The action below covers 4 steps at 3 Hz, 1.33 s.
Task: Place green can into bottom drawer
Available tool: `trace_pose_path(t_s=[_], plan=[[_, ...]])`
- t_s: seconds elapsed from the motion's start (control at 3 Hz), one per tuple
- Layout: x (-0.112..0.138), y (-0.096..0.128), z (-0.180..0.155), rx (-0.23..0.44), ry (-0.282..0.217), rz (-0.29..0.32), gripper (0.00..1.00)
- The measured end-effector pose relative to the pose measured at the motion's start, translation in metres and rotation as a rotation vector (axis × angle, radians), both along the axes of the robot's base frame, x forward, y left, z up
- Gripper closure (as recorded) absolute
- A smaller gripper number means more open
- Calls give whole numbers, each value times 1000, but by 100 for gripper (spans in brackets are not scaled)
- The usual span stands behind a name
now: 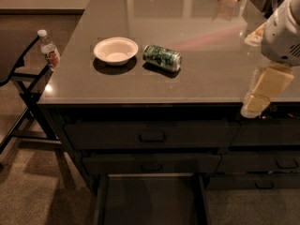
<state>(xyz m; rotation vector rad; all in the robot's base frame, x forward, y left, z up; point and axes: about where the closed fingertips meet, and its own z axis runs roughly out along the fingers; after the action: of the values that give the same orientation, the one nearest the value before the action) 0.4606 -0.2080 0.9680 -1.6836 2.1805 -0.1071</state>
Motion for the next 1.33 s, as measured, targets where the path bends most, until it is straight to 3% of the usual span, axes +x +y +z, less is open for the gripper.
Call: trace_pose_path(t_s=[0.67, 1.0, 1.33], plan=[[54, 15, -17, 157, -113, 14, 0], [54, 15, -17, 157, -113, 14, 0], [73, 23, -22, 185, -145, 19, 0]])
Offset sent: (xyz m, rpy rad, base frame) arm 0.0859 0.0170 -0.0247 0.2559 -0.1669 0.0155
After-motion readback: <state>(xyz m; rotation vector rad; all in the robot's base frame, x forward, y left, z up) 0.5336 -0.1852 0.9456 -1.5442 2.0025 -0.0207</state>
